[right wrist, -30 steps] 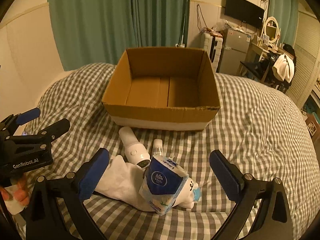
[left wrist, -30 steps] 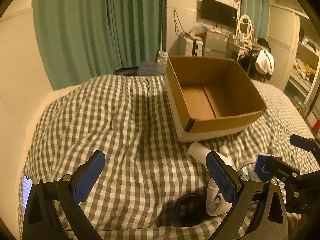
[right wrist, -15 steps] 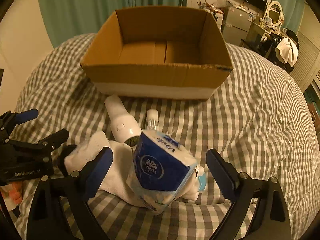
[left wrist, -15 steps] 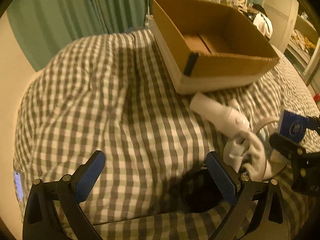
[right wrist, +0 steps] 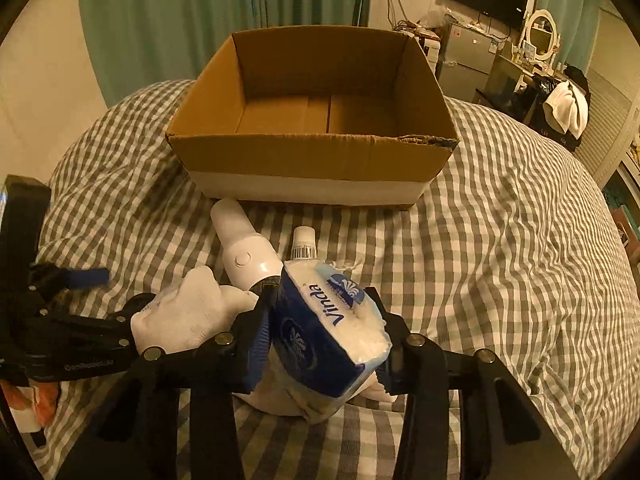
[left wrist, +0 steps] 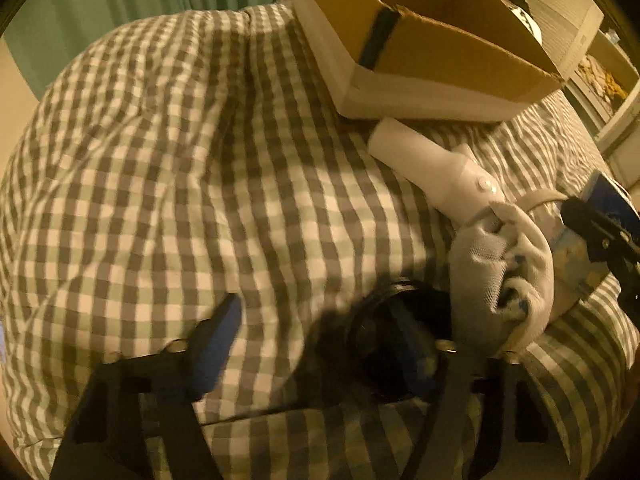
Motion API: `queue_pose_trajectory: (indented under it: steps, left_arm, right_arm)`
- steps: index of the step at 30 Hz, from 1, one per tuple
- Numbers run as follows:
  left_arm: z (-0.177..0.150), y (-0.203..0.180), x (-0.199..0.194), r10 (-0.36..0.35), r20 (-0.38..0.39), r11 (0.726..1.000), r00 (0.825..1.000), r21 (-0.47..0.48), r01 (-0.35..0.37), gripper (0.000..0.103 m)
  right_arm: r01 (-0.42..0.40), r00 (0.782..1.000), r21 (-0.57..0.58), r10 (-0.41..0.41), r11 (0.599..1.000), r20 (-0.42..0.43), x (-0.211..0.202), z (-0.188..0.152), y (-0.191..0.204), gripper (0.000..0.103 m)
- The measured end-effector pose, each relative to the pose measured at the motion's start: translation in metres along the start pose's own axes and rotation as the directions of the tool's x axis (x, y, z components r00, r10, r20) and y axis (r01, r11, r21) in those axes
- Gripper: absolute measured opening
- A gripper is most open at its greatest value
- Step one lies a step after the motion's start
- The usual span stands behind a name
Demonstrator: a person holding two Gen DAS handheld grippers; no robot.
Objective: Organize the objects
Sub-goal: 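Grasp the Vinda tissue pack with the right gripper while the left gripper grasps the black band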
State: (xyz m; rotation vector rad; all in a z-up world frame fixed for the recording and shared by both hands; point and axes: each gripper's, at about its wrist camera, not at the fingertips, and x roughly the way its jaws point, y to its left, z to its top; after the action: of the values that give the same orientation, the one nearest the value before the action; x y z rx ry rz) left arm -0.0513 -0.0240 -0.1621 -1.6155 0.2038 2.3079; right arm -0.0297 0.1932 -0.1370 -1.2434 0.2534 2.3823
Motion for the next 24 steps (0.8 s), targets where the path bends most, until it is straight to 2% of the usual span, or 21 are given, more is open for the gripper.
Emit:
queue_pose_trajectory:
  steps: [1,3,6,11,14,17,24]
  left_arm:
    - [-0.001,-0.001,0.003,-0.021,-0.012,1.0,1.0,0.008,0.021,0.047]
    - [-0.003,-0.004,0.006,-0.039,-0.026,0.999,0.999,0.024,0.039,0.033]
    - [-0.003,-0.007,0.005,-0.042,-0.013,0.998,0.999,0.039,0.042,0.02]
    - [-0.003,-0.005,-0.007,-0.048,0.034,0.999,0.998,0.023,0.047,0.015]
    - [-0.003,-0.001,-0.024,-0.024,0.086,1.0,0.996,0.007,0.024,0.014]
    - [0.001,0.002,-0.039,-0.011,0.123,1.0,0.992,-0.009,0.012,0.013]
    - [0.011,0.0,-0.077,-0.007,0.21,1.0,0.978,-0.009,0.009,0.013]
  right_arm:
    - [-0.002,1.0,0.002,0.002,1.0,0.002,0.0,0.0,0.0,0.042]
    - [-0.005,1.0,0.004,0.005,1.0,0.004,-0.001,0.0,-0.001,0.041]
    - [-0.013,1.0,0.005,0.013,1.0,0.01,-0.002,0.0,-0.001,0.04]
    - [-0.049,0.998,0.006,0.049,0.999,0.037,-0.008,0.002,-0.002,0.038]
    - [-0.066,0.996,0.01,0.065,0.998,0.066,-0.018,0.006,-0.003,0.037]
    - [-0.067,0.992,0.023,0.064,0.997,0.104,-0.029,0.01,-0.004,0.037]
    - [-0.078,0.988,0.023,0.074,0.997,0.135,-0.048,0.014,0.0,0.037]
